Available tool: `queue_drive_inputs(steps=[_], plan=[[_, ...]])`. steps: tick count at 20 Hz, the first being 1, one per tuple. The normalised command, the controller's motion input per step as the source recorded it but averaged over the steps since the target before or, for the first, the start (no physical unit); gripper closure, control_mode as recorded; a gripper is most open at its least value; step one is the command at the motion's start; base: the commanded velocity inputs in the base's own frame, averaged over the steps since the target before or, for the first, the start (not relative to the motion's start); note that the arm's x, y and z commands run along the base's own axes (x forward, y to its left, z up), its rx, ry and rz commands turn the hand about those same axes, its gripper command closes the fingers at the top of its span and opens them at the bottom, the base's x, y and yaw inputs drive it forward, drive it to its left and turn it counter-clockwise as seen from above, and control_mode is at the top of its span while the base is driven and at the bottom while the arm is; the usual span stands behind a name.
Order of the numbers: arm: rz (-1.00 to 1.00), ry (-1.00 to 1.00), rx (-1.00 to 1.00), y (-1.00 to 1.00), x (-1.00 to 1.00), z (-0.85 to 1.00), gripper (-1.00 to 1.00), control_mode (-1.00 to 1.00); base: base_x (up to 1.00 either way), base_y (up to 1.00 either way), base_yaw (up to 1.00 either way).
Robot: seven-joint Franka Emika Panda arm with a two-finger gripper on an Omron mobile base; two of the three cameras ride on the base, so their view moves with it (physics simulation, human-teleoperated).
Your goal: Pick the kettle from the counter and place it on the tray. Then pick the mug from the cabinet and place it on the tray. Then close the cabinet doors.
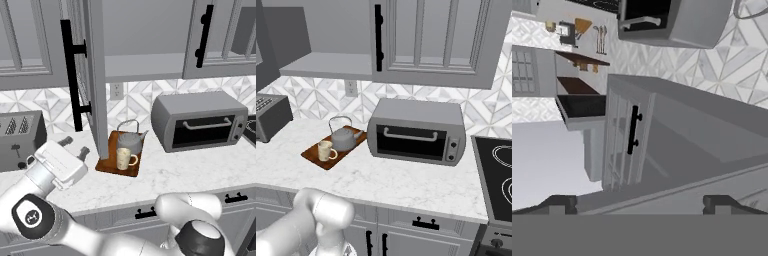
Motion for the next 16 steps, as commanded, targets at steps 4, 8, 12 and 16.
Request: queue_drive_inputs(steps=[4,8,12,16], plan=[[0.0,-0.02,0.0,0.0,0.0,0.35,-1.0,-1.0,0.0,0.0,0.0],[0.0,-0.04,0.0,-0.09,0.0,0.35,-1.0,-1.0,0.0,0.0,0.0],[0.0,-0.04,0.0,-0.31,0.0,0.27,-1.0,-1.0,0.0,0.0,0.0],[0.0,-0.03,0.01,-0.49,0.0,0.22,-1.0,-1.0,0.0,0.0,0.0]])
